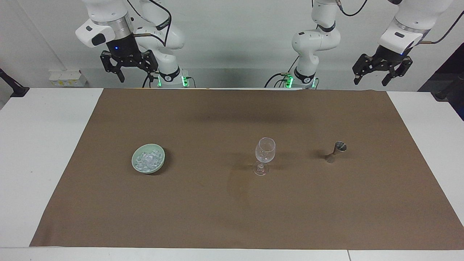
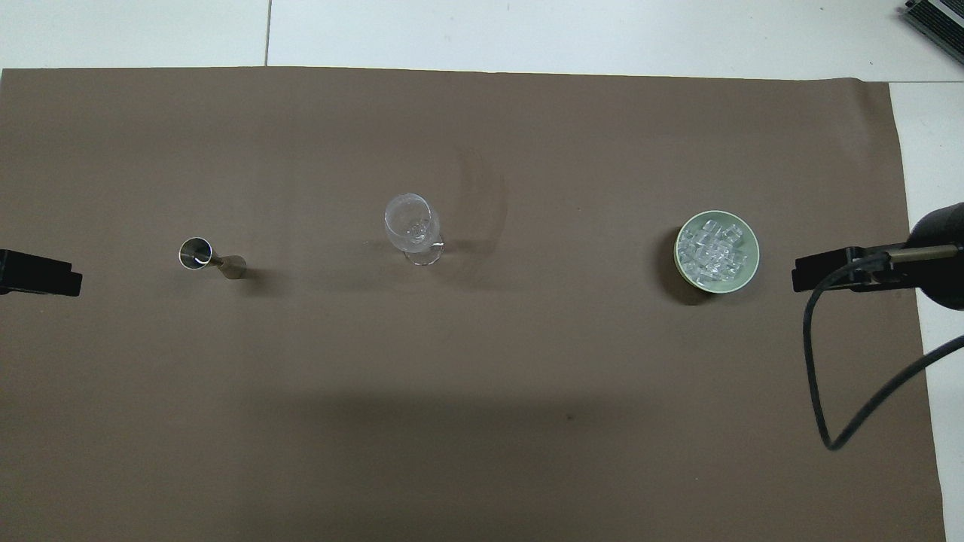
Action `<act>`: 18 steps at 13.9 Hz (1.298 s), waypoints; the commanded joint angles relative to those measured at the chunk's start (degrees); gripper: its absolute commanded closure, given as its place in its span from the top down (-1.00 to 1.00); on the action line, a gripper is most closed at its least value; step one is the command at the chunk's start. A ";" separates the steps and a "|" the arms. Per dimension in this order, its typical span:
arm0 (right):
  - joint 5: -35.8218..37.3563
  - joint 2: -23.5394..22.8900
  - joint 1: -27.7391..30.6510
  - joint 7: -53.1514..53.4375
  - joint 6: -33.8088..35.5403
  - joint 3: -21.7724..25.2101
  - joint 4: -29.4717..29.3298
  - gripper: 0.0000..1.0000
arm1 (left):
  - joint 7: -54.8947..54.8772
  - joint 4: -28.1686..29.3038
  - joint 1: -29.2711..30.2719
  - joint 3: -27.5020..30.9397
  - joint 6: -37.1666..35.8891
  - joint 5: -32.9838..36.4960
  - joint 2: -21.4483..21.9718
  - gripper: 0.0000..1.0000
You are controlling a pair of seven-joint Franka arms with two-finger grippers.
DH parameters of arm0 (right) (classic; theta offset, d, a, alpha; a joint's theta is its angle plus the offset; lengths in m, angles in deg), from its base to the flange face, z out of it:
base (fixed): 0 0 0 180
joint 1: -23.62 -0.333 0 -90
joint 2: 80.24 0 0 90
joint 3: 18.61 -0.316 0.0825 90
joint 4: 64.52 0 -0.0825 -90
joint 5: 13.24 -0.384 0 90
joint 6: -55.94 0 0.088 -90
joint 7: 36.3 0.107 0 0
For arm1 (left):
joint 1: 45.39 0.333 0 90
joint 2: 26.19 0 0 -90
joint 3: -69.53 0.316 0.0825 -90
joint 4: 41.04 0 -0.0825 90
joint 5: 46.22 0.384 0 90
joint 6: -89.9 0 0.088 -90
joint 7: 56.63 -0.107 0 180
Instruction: Pour wine and add ice with both arms
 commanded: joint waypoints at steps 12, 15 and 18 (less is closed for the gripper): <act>-1.14 0.28 1.21 -1.20 -0.04 -0.55 0.20 1.00 | -0.48 0.66 1.20 0.83 -0.84 -2.82 0.93 1.00; -1.14 0.28 1.21 -1.20 -0.12 -0.55 0.20 1.00 | 10.11 1.28 2.00 1.09 -0.58 -4.84 0.58 1.00; -1.14 0.28 1.30 -1.20 -0.04 -0.55 0.20 1.00 | 16.48 3.55 2.17 1.09 -0.40 -4.93 0.58 1.00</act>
